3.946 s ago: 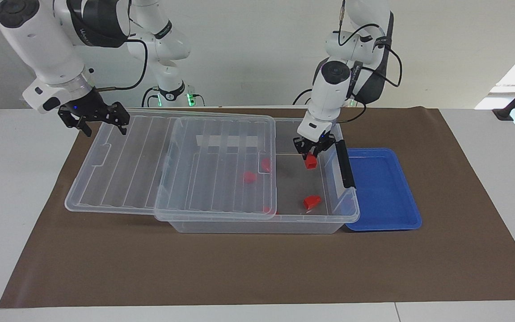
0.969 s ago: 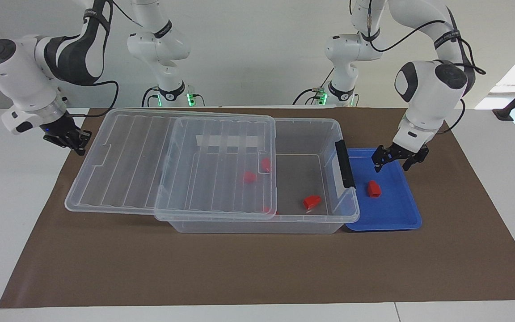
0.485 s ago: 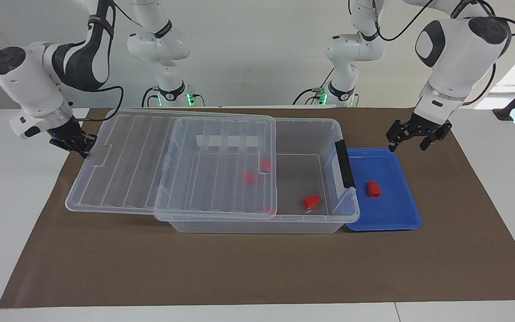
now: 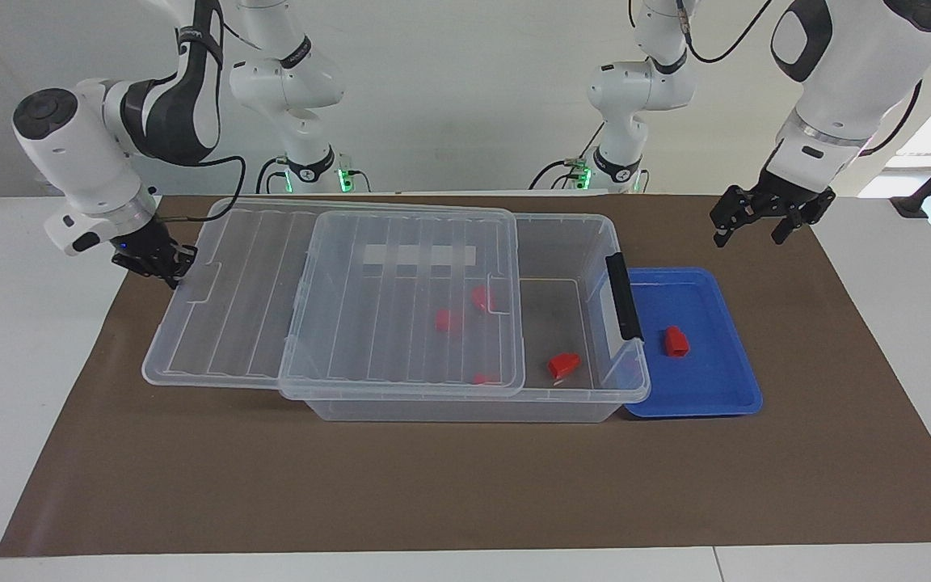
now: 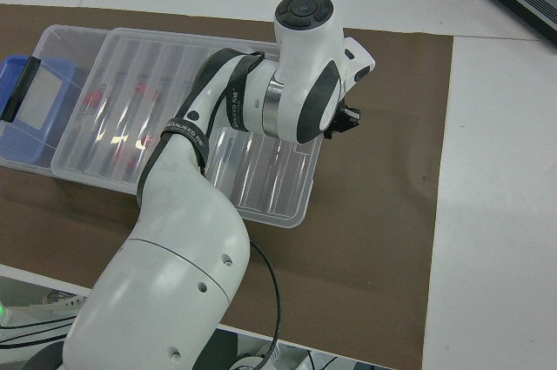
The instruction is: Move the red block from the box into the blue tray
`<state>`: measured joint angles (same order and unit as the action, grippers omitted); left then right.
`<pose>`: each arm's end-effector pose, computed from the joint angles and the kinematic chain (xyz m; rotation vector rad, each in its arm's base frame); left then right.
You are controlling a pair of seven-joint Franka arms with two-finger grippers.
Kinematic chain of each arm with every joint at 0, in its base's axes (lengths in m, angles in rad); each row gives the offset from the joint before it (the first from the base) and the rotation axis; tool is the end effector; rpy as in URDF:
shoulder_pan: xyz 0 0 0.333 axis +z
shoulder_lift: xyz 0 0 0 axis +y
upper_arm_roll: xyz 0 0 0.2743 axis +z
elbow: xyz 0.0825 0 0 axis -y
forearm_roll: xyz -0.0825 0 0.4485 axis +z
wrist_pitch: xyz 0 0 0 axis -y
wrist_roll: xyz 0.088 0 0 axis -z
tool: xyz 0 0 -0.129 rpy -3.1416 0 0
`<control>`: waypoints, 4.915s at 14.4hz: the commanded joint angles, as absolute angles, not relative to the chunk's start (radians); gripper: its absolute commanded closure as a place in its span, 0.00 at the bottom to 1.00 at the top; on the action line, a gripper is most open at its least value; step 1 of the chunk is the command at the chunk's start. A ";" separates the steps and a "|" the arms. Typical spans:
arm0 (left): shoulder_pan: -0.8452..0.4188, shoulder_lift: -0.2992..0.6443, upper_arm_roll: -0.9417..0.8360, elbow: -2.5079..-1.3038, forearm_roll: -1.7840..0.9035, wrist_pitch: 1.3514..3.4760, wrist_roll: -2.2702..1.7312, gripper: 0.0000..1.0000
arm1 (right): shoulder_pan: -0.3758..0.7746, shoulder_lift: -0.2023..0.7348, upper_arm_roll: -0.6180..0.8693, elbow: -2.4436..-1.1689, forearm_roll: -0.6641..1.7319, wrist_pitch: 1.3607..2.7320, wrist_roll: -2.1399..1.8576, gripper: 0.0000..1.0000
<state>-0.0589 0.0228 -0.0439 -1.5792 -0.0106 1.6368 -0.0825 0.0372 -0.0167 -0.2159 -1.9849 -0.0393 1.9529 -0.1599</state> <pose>0.6286 -0.0659 0.5480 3.1262 -0.0309 0.0525 0.5991 -0.1118 0.3806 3.1117 -0.0059 -0.0326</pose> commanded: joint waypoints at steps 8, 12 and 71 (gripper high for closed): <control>-0.051 -0.006 -0.041 -1.608 -0.006 1.626 -0.091 0.00 | 0.135 -0.040 -0.172 -2.059 -0.041 2.052 -0.008 1.00; -0.051 -0.006 -0.041 -1.608 -0.006 1.626 -0.091 0.00 | 0.137 -0.022 -0.130 -2.060 -0.040 2.069 0.046 1.00; -0.051 -0.006 -0.041 -1.609 -0.006 1.626 -0.091 0.00 | 0.064 -0.058 -0.098 -1.684 -0.006 1.497 0.098 0.00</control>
